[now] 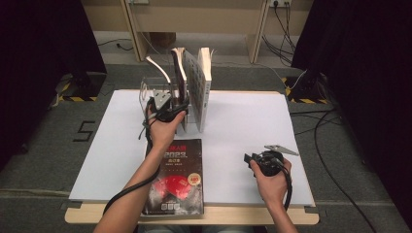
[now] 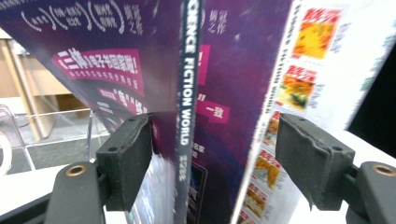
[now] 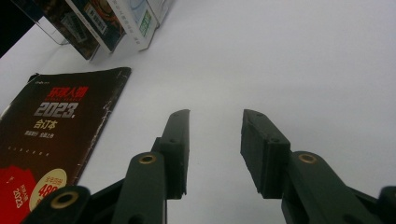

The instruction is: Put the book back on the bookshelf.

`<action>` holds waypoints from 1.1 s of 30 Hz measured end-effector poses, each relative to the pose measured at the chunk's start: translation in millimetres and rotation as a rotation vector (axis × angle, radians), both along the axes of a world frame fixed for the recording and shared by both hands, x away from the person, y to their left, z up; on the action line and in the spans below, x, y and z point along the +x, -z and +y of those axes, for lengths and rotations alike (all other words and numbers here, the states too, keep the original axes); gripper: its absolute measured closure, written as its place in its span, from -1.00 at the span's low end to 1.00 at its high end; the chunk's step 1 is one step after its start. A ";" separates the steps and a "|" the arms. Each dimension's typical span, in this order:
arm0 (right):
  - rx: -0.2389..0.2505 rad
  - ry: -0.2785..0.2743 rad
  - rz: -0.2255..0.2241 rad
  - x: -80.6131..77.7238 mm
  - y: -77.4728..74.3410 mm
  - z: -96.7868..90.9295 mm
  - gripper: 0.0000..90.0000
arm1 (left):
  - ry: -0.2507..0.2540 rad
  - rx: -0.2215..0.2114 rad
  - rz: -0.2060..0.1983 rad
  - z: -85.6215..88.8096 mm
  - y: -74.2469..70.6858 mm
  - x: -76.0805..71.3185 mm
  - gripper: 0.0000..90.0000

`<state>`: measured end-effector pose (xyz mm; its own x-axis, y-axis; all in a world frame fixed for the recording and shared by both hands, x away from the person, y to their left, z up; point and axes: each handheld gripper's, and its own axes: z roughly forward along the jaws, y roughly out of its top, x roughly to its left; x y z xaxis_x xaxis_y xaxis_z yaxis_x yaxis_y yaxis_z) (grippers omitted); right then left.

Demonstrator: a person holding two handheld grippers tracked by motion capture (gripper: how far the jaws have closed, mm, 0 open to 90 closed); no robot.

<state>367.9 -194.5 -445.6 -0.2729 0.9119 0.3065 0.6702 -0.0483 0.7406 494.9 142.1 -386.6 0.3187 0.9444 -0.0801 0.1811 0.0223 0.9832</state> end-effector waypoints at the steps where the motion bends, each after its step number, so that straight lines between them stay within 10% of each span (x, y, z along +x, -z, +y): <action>1: 0.000 0.000 0.000 -0.1 -0.1 0.0 0.41 | -0.009 0.006 0.006 -1.9 0.2 3.0 -0.41; 12: 0.008 0.004 0.001 0.0 0.5 -4.5 0.41 | -0.054 0.063 0.052 -17.2 -0.8 24.9 0.13; 22: 0.009 0.011 0.011 0.1 1.6 -6.8 0.40 | -0.133 0.032 0.039 12.1 -0.5 17.2 0.63; 33: 0.004 0.002 0.016 0.8 3.6 -4.4 0.40 | -0.152 -0.033 0.046 30.3 -0.3 18.6 0.48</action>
<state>368.7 -198.9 -449.2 -0.2656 0.9113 0.3147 0.6820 -0.0531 0.7294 513.5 172.3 -386.3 0.1676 0.9782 -0.1228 0.2182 0.0847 0.9722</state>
